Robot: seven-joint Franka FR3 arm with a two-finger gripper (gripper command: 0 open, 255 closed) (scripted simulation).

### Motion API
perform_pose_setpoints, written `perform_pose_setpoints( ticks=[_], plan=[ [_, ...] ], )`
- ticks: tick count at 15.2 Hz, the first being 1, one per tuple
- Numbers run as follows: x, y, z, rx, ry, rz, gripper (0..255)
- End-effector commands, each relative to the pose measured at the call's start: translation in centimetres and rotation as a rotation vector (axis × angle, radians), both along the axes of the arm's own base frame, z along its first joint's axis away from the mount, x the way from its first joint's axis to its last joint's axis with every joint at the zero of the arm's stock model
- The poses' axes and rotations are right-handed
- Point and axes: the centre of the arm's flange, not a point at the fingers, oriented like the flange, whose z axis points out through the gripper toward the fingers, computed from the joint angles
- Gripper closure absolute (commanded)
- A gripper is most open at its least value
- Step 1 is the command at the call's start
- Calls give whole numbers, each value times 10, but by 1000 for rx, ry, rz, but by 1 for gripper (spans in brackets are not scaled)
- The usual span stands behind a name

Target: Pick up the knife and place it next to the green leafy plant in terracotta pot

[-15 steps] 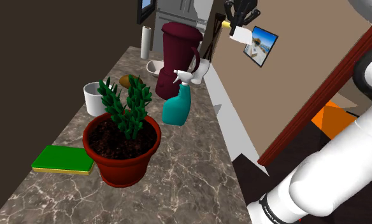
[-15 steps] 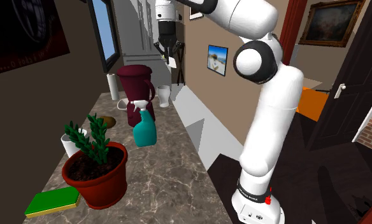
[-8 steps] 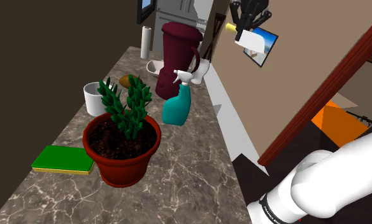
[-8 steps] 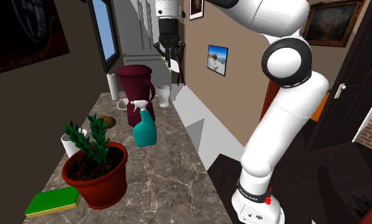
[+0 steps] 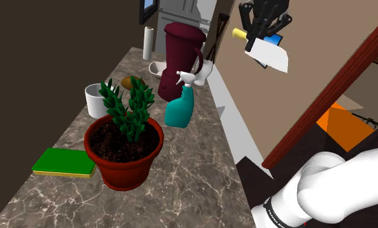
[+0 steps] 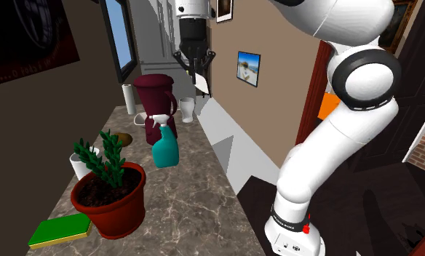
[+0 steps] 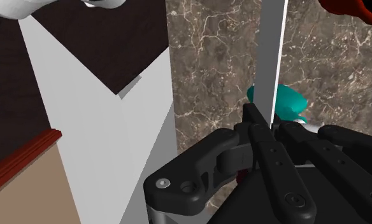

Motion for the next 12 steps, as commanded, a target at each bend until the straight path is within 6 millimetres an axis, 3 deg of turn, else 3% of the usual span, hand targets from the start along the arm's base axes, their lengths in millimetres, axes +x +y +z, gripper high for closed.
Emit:
perform_pose_setpoints(
  ticks=[1, 3, 12],
  plan=[
    [-17, 17, 1, 0, 1, -1, 255],
    [-35, 37, 1, 0, 1, -1, 255],
    [-37, 38, -42, 0, 1, -1, 255]
  ],
)
